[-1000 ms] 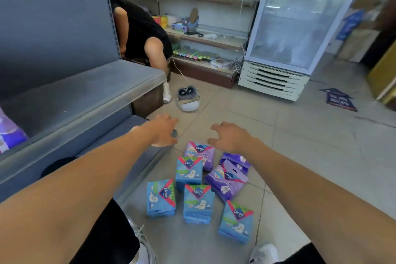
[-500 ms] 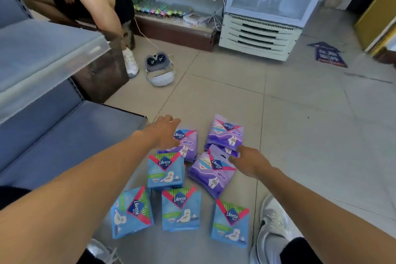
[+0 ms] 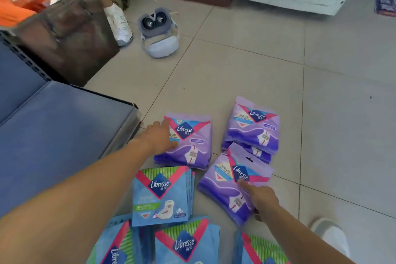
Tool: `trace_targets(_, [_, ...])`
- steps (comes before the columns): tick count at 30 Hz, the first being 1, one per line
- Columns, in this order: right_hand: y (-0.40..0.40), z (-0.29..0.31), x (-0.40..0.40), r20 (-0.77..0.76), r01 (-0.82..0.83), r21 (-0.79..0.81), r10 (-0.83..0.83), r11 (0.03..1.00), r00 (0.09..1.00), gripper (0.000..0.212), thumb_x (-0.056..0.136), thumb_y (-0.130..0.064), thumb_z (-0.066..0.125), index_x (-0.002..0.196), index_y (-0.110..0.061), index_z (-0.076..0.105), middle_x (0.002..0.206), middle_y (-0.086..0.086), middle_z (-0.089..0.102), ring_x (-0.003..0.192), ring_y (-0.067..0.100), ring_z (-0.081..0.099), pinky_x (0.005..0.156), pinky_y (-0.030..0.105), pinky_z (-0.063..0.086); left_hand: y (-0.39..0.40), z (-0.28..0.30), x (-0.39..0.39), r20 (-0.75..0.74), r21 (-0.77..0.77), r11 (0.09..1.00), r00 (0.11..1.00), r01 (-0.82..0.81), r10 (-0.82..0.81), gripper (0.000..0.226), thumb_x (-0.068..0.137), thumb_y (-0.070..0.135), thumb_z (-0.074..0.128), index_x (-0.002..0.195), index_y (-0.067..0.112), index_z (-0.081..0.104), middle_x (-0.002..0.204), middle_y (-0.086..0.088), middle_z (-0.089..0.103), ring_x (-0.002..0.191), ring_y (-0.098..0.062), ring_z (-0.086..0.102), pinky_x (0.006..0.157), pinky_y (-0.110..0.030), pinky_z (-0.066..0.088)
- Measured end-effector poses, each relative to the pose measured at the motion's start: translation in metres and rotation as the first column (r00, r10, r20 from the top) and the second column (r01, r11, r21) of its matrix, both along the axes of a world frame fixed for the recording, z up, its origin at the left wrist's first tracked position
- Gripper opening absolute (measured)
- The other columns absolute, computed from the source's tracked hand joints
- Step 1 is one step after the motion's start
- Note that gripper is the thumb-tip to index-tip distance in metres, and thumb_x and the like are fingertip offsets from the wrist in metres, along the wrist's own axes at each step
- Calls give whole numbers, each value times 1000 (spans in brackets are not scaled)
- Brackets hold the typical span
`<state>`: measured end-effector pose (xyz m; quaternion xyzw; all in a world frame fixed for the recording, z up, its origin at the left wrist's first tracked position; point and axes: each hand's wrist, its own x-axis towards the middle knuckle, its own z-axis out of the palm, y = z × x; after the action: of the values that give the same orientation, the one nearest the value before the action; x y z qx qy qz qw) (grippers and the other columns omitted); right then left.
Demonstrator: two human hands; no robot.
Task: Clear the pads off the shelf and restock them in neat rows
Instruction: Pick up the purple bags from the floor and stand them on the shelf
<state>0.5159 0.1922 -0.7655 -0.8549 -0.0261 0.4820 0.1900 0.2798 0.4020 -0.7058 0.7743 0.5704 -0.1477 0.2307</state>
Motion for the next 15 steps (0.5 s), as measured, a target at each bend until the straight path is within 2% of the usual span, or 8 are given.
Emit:
trace_targets(3, [7, -22, 3, -16, 98, 51, -97, 994, 995, 78, 55, -52, 89, 108, -11, 50, 106, 11, 67, 90, 29, 69, 77, 41, 59, 2, -24, 4, 61, -33, 992, 991, -120, 122, 93, 80, 50, 71, 146, 17, 15, 123, -15, 51, 107, -31, 57, 88, -41, 51])
trace_targets(6, [6, -20, 4, -127, 220, 141, -203, 965, 971, 47, 66, -32, 89, 90, -12, 54, 100, 13, 70, 81, 30, 69, 68, 40, 58, 1, -37, 4, 161, -74, 972, 959, -224, 233, 104, 74, 46, 79, 147, 23, 7, 115, -12, 58, 96, -28, 63, 82, -42, 56])
trace_targets(9, [-1, -13, 9, -180, 229, 215, -192, 949, 965, 42, 70, -26, 86, 96, -11, 57, 100, 12, 72, 84, 32, 71, 71, 42, 59, 1, -39, 5, 245, -85, 941, 909, -326, 337, 105, 70, 35, 85, 143, 19, 12, 109, -10, 61, 92, -27, 65, 76, -39, 56])
trace_targets(11, [-8, -7, 11, -185, 224, 272, -178, 936, 966, 44, 70, -26, 85, 101, -11, 58, 99, 11, 73, 84, 31, 72, 73, 44, 59, 3, -37, 5, 279, -96, 913, 870, -396, 407, 93, 69, 26, 87, 135, 15, 22, 108, -11, 61, 95, -29, 64, 76, -38, 54])
trace_targets(13, [-15, 1, 14, -198, 241, 328, -183, 914, 963, 40, 72, -22, 84, 102, -11, 59, 97, 11, 74, 82, 32, 72, 69, 42, 60, 3, -30, 7, 315, -140, 879, 821, -456, 476, 74, 70, 15, 86, 123, 13, 34, 109, -11, 61, 99, -30, 62, 78, -39, 51])
trace_targets(15, [-21, 15, 17, -220, 260, 383, -186, 887, 958, 34, 74, -18, 82, 99, -11, 60, 96, 12, 74, 82, 33, 72, 64, 39, 60, 1, -23, 9, 346, -148, 874, 803, -464, 485, 58, 72, 10, 83, 113, 12, 42, 111, -11, 61, 98, -27, 60, 74, -36, 48])
